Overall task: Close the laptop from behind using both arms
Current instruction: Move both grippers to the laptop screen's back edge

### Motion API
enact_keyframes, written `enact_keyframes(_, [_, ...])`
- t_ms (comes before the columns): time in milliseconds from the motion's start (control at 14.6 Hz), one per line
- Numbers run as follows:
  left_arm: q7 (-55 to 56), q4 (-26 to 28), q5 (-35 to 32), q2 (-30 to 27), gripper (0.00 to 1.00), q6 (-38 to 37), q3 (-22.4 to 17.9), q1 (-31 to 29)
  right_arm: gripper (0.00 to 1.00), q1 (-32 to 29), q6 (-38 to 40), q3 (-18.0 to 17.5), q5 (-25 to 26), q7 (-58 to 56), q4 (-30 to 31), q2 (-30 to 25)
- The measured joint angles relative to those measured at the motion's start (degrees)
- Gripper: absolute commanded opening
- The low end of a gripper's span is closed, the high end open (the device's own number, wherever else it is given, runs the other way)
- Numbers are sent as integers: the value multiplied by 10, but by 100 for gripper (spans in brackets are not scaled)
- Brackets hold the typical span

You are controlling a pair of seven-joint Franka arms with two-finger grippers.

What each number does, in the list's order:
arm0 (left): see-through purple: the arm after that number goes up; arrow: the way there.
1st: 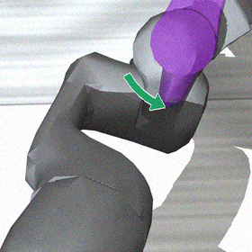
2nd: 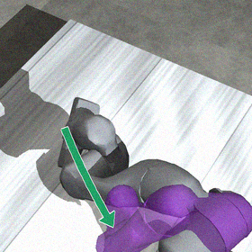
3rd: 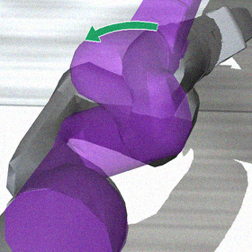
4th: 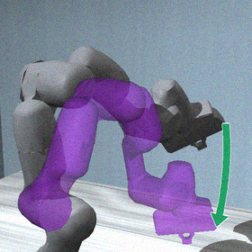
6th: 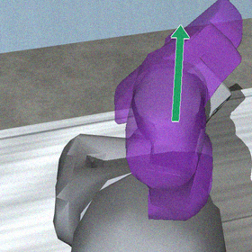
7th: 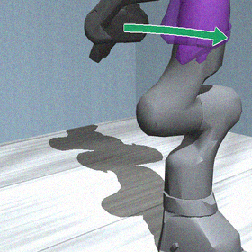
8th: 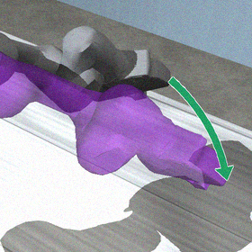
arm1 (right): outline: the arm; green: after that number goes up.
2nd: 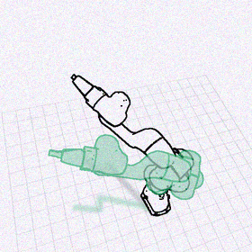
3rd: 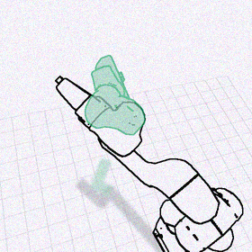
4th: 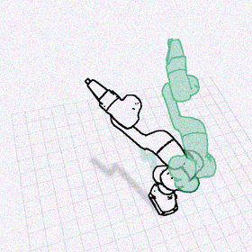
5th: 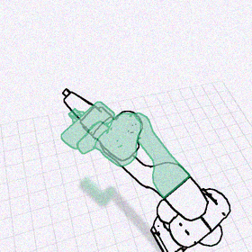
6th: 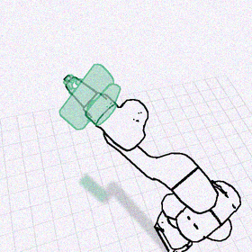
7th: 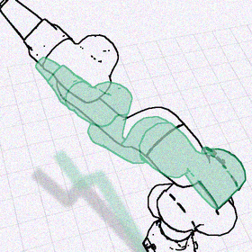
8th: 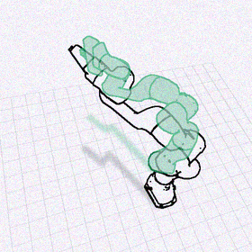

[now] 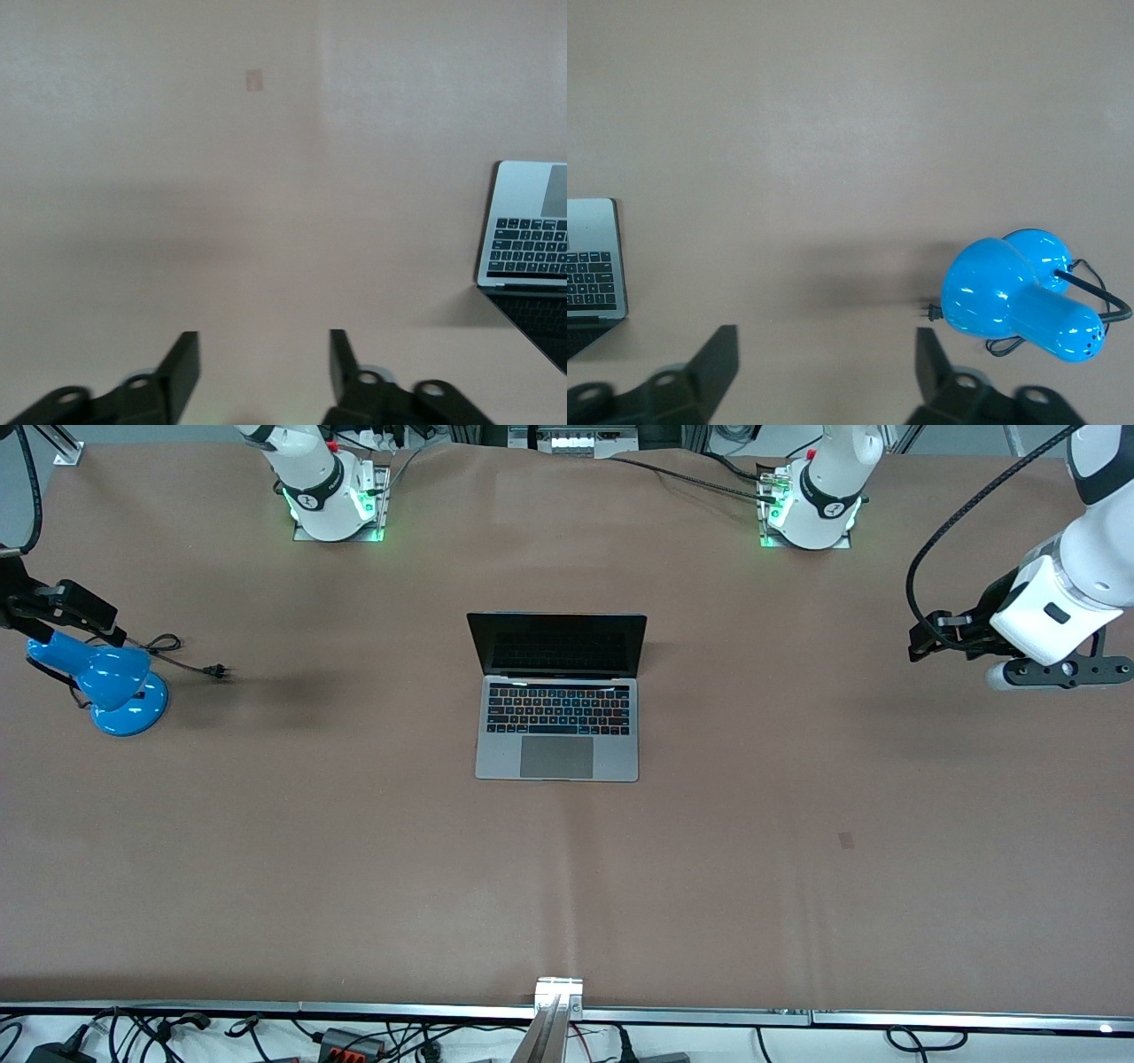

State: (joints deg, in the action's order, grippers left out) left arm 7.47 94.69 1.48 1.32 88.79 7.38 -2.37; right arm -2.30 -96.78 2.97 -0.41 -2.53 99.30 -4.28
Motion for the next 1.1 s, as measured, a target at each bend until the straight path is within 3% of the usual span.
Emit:
enact_keyframes(68, [0, -2, 0, 0, 0, -2, 3, 0, 0, 0, 3, 0, 0, 0, 0, 0])
enact_keyframes(342, [0, -4, 3, 0, 0, -12, 3, -1, 0, 0, 14, 0, 0, 0, 0, 0])
enact_keyframes(685, [0, -4, 102, 3, 0, -55, 13, 6, 0, 2, 24, -2, -2, 1, 1, 7])
enact_keyframes(890, [1, -3, 131, 30, 0, -54, 59, 27, 0, 32, 36, -5, -20, 1, 7, 24])
enact_keyframes(1096, [47, 4, 133, 56, 0, -52, 131, 45, 0, 67, 76, -7, -67, 2, 19, 47])
